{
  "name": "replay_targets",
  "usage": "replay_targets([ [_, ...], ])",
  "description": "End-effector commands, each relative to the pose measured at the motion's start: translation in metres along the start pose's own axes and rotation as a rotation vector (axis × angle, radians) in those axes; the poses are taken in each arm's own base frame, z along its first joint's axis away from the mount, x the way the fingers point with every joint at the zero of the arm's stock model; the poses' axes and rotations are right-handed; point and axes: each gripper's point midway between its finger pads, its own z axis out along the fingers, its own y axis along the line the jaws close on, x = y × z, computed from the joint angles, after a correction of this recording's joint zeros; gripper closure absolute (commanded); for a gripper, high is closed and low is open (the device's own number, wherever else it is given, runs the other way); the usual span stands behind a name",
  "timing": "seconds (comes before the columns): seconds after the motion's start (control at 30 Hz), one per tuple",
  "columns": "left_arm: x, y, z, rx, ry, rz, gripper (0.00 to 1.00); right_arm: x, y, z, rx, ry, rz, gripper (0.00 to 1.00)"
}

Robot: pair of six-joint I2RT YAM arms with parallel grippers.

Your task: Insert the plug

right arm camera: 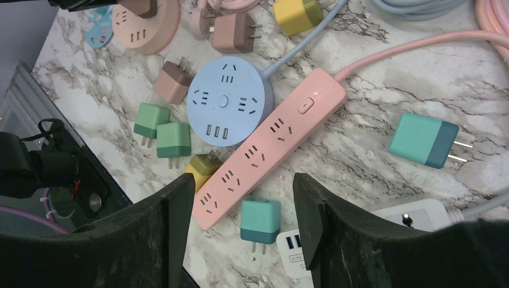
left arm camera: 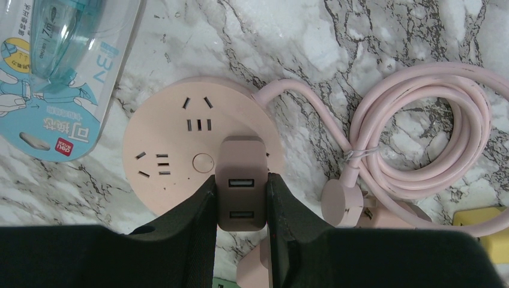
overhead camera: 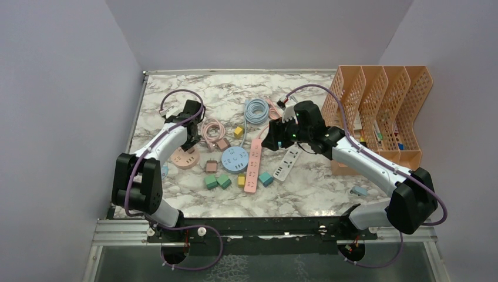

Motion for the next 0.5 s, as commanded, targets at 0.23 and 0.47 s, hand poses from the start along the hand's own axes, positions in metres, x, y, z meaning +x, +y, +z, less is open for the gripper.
replay_targets([
  [0.23,0.069,0.017,0.051,-0.088,0.16,0.054,1.0,-0.003,-0.007,-0.003,0.039,-0.012,-0.007,0.39],
  [0.47,0.078,0.021,0.061,-0.119,0.189,0.079,1.0,-0.003,-0.009,0.001,0.047,-0.003,-0.005,0.39],
])
